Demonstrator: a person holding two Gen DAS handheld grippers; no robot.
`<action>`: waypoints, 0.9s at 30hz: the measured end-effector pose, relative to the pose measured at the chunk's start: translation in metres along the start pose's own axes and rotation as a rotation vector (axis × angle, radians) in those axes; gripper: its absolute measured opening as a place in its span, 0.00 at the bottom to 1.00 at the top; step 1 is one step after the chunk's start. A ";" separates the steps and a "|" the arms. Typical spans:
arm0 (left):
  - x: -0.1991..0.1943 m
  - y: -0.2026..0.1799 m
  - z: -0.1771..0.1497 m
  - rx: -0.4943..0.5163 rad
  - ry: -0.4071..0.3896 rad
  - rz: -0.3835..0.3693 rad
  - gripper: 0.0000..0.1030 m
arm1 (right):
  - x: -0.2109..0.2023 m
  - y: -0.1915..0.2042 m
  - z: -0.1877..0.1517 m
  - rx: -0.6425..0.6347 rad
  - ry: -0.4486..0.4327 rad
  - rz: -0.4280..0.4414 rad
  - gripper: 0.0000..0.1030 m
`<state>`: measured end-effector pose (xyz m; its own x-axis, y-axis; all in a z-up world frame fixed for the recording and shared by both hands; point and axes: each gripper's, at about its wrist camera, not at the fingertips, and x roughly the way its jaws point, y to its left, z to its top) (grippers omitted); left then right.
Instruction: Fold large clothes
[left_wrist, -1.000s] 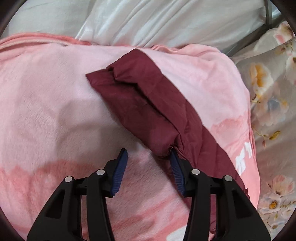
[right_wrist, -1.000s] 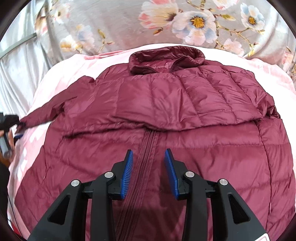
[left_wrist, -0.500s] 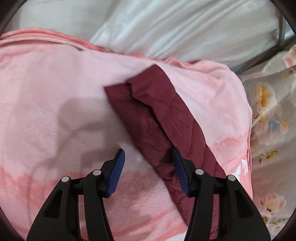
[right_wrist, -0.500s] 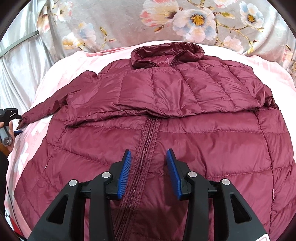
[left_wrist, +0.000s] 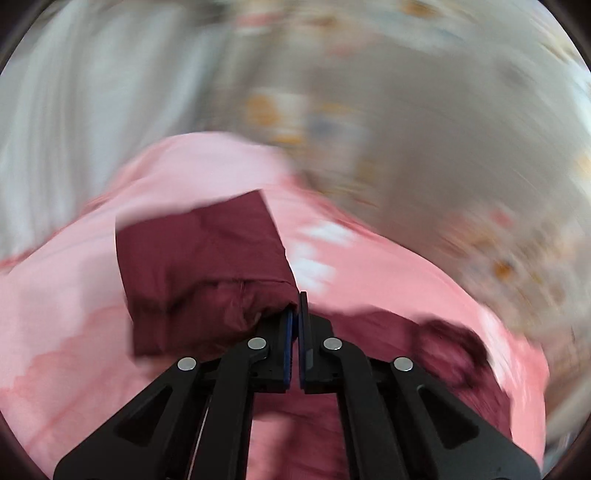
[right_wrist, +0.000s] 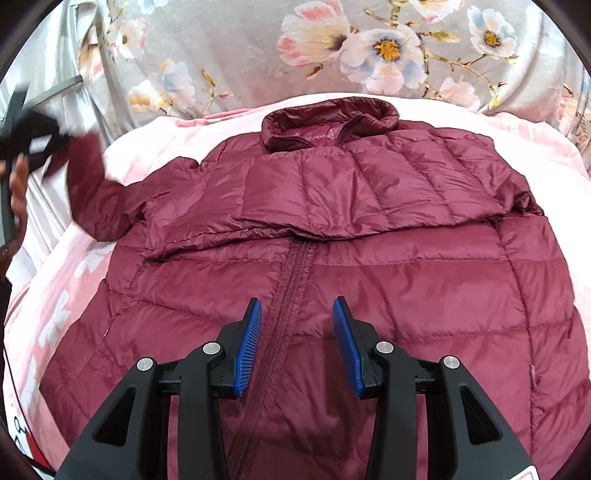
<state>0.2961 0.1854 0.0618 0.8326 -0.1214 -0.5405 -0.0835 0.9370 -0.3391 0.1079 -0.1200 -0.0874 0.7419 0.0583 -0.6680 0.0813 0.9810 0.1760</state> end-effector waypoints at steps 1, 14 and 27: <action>0.000 -0.038 -0.013 0.058 0.026 -0.066 0.01 | -0.003 -0.003 -0.001 0.003 -0.002 -0.003 0.39; 0.044 -0.186 -0.190 0.190 0.438 -0.321 0.53 | -0.033 -0.077 -0.005 0.101 -0.044 -0.100 0.58; 0.029 -0.014 -0.122 -0.236 0.280 -0.067 0.71 | 0.010 -0.007 0.066 -0.071 -0.095 0.002 0.72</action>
<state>0.2546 0.1286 -0.0434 0.6611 -0.2952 -0.6898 -0.1856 0.8265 -0.5315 0.1590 -0.1390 -0.0476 0.8018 0.0461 -0.5958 0.0345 0.9918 0.1232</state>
